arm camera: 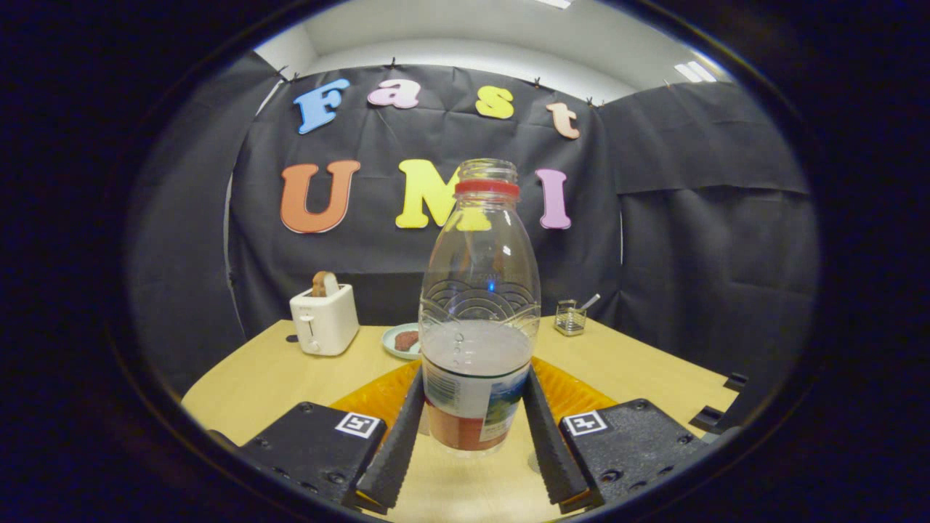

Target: Take the bottle from table, then pour the juice into the cup, finally place the bottle on the coaster

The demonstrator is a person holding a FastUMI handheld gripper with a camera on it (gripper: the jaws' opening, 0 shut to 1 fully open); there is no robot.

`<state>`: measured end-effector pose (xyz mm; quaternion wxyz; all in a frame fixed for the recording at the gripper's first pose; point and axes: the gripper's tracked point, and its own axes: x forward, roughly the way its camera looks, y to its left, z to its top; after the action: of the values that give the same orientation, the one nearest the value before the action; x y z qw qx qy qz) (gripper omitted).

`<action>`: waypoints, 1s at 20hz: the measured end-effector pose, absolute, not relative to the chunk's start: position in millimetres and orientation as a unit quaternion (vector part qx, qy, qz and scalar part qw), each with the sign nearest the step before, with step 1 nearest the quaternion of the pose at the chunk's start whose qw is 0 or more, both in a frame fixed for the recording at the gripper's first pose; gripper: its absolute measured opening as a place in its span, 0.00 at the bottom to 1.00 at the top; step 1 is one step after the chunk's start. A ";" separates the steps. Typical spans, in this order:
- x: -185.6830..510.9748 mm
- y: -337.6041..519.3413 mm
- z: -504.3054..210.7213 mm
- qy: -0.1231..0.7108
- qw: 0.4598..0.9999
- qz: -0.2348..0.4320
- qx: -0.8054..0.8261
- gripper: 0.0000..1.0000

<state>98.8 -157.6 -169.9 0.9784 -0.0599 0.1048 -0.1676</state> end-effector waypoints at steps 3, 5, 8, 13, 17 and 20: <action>123.6 -157.6 -165.9 0.101 0.980 -0.158 -0.065 0.78; 140.2 -157.0 -169.1 0.101 0.981 -0.151 -0.064 0.79; 163.1 -156.4 -185.5 0.114 0.981 -0.141 -0.066 0.79; 197.6 -154.4 -225.9 0.125 0.984 -0.118 -0.052 0.81; 219.9 -167.8 -272.5 0.155 0.977 -0.132 -0.070 0.81; 235.0 -166.0 -301.0 0.176 0.976 -0.115 -0.052 0.82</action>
<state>235.0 -166.0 -301.0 0.9763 -0.0516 0.1757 -0.1150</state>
